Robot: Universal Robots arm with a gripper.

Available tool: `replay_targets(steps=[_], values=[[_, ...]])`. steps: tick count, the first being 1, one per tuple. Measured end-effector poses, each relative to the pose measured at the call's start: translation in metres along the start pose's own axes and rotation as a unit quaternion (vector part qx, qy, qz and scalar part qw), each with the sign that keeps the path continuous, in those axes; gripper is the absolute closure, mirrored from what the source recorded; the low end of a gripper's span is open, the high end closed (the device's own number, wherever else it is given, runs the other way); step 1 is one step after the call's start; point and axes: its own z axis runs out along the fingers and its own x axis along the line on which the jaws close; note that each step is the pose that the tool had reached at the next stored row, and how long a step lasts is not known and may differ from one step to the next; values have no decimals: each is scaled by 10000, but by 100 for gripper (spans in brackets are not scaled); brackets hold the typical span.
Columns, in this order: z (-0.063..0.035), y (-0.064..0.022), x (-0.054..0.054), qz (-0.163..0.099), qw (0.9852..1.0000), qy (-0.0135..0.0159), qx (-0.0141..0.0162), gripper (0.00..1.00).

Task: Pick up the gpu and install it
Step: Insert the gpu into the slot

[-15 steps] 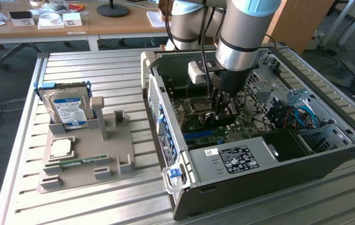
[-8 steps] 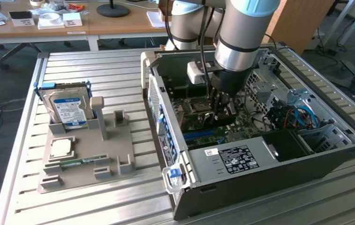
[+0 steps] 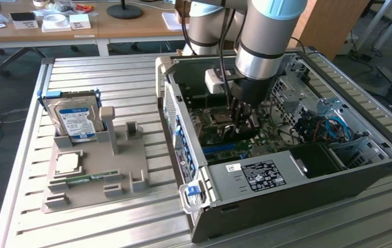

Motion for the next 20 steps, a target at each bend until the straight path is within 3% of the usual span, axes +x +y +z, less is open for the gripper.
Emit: replay_targets(steps=[20], values=[[78, 62, -10, 54, 10000, 16, 2, 73]])
